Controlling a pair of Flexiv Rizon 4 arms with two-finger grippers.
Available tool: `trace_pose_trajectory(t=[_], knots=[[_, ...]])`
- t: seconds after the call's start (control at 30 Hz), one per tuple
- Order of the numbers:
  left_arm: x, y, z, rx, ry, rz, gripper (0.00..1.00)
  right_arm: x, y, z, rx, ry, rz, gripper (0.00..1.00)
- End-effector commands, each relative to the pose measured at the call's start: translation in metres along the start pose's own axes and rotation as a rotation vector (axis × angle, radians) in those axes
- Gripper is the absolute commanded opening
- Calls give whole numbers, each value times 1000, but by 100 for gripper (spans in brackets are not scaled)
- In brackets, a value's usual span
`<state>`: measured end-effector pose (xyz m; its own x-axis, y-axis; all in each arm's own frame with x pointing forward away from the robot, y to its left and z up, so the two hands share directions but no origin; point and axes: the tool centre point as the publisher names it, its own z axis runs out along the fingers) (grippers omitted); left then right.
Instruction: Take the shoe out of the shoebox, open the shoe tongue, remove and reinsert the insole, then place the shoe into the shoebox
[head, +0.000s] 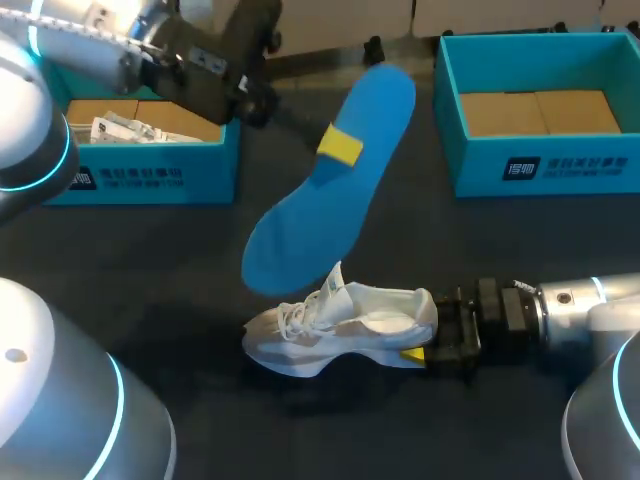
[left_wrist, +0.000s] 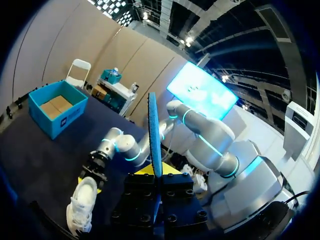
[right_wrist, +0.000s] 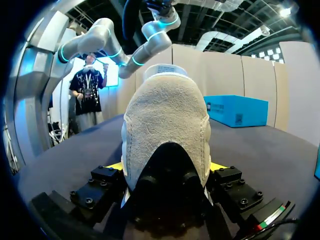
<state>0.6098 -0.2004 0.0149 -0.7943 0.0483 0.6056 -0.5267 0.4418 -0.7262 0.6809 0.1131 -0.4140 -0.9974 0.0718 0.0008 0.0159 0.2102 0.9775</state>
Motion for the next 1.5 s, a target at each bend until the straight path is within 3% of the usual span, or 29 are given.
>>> trace_pose_trajectory(t=[0.03, 0.53, 0.67, 0.9, 1.3, 1.5], knots=[[21, 0, -17, 62, -10, 33, 0, 1, 2, 0, 5, 0, 0, 0], [71, -13, -56, 232, 54, 101, 0, 1, 2, 0, 5, 0, 0, 0], [81, -20, -58, 282, 39, 96, 0, 1, 2, 0, 5, 0, 0, 0], [99, -32, -59, 303, 9, 83, 0, 1, 2, 0, 5, 0, 0, 0], [103, -34, -67, 299, 18, 85, 0, 1, 2, 0, 5, 0, 0, 0], [107, -39, -65, 335, 17, 65, 0, 1, 2, 0, 5, 0, 0, 0]])
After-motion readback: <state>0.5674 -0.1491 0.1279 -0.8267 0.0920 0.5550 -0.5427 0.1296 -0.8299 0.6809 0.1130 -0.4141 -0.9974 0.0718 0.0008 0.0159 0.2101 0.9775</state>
